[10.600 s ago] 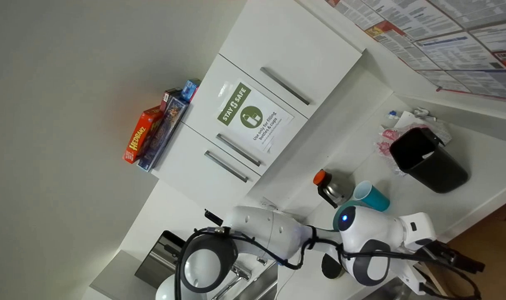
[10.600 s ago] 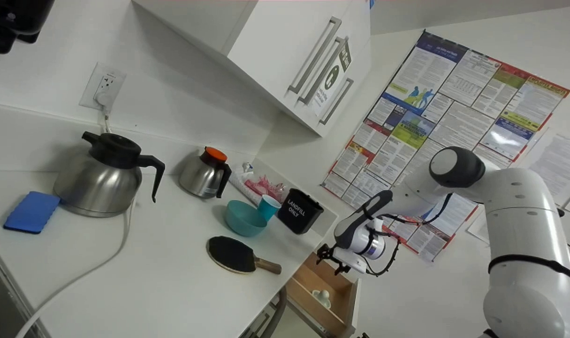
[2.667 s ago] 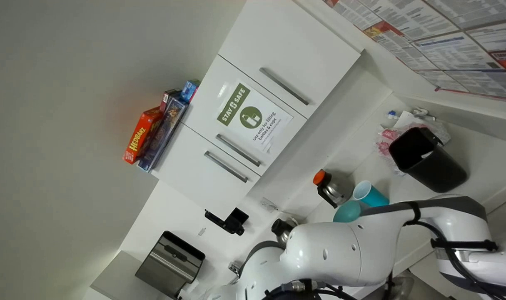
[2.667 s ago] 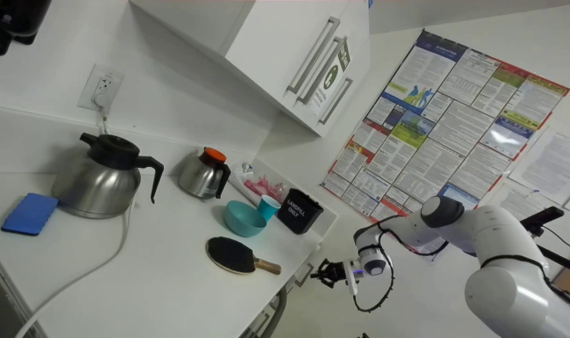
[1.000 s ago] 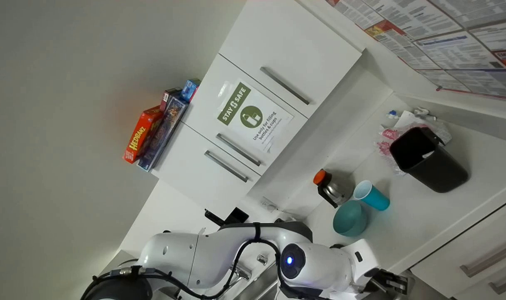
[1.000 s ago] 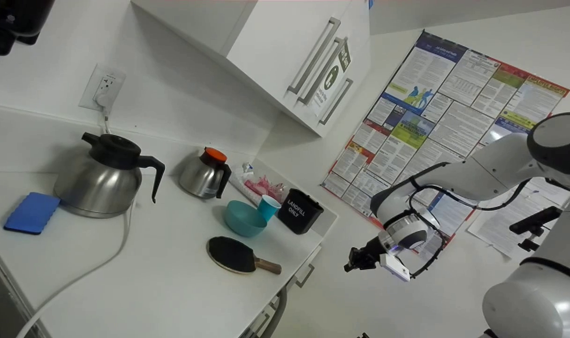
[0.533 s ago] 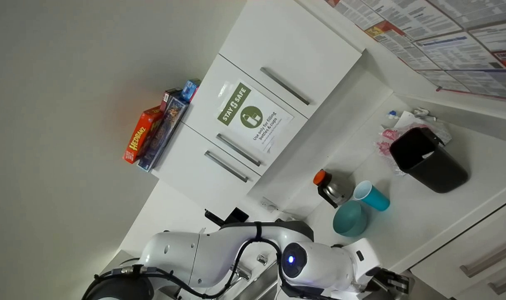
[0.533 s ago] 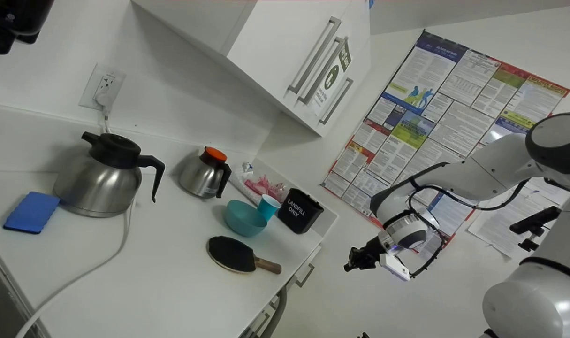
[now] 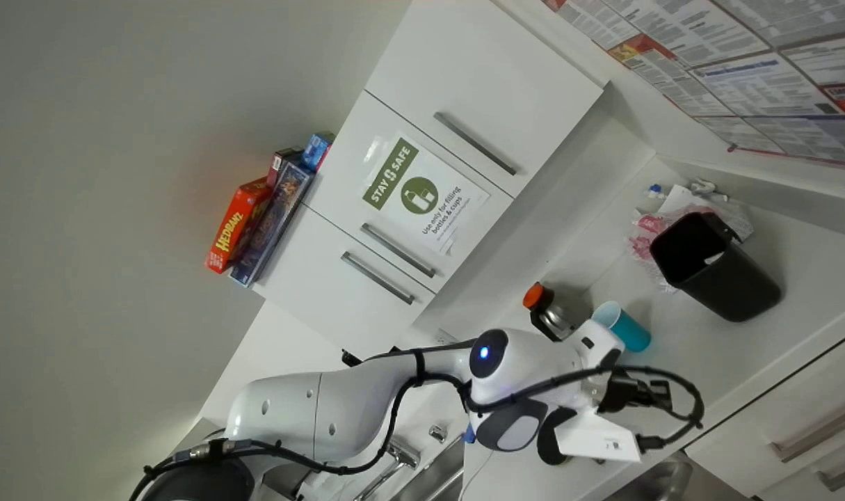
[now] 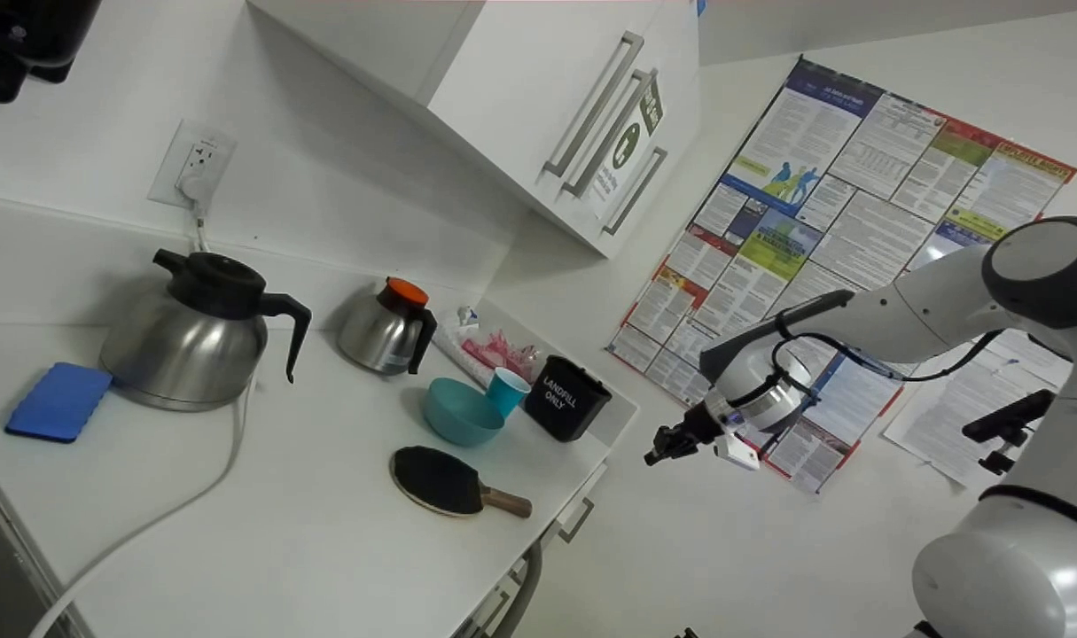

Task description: Put the white object in the open drawer and close the drawer, pour the contents of the blue cup into the blue bowl

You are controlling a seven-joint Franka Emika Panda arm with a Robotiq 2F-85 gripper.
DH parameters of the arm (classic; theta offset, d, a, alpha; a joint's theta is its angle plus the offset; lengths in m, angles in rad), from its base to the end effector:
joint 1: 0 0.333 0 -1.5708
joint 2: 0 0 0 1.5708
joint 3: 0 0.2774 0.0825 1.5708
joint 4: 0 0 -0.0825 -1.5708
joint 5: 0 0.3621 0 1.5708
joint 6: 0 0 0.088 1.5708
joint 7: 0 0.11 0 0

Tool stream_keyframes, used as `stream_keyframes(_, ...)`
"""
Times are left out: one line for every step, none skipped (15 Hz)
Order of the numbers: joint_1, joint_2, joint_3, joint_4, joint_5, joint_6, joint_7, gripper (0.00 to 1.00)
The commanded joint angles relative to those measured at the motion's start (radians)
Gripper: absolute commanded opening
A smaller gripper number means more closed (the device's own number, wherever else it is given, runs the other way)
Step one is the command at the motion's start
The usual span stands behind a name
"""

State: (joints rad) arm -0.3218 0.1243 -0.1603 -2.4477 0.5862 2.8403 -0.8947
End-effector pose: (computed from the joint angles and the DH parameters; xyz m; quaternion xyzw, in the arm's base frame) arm 0.4187 -0.2523 0.2516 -0.9831 0.0599 -0.1730 0.0037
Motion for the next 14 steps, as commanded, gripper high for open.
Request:
stream_keyframes(0.021,0.046,0.008,0.156,-0.126,-0.119,-0.006,0.00)
stream_keyframes(0.026,0.049,0.021,0.184,-0.128,-0.124,-0.017,0.00)
stream_keyframes(0.031,0.047,0.034,0.206,-0.124,-0.131,-0.020,0.00)
stream_keyframes(0.036,0.051,0.045,0.228,-0.119,-0.142,-0.021,0.00)
stream_keyframes(0.045,0.052,0.051,0.240,-0.131,-0.152,-0.005,0.25)
stream_keyframes(0.054,0.052,0.062,0.245,-0.137,-0.155,-0.007,0.27)
stream_keyframes(0.063,0.053,0.066,0.249,-0.145,-0.156,-0.001,0.32)
stream_keyframes(0.066,0.054,0.074,0.252,-0.141,-0.157,-0.010,0.40)
stream_keyframes(0.072,0.053,0.087,0.247,-0.136,-0.160,-0.026,0.47)
stream_keyframes(0.079,0.052,0.093,0.245,-0.140,-0.162,-0.028,0.56)
stream_keyframes(0.081,0.052,0.104,0.244,-0.138,-0.168,-0.049,0.62)
stream_keyframes(0.076,0.054,0.122,0.247,-0.148,-0.178,-0.066,0.71)
stream_keyframes(0.080,0.057,0.129,0.250,-0.158,-0.186,-0.088,0.77)
stream_keyframes(0.084,0.063,0.136,0.257,-0.178,-0.200,-0.110,0.84)
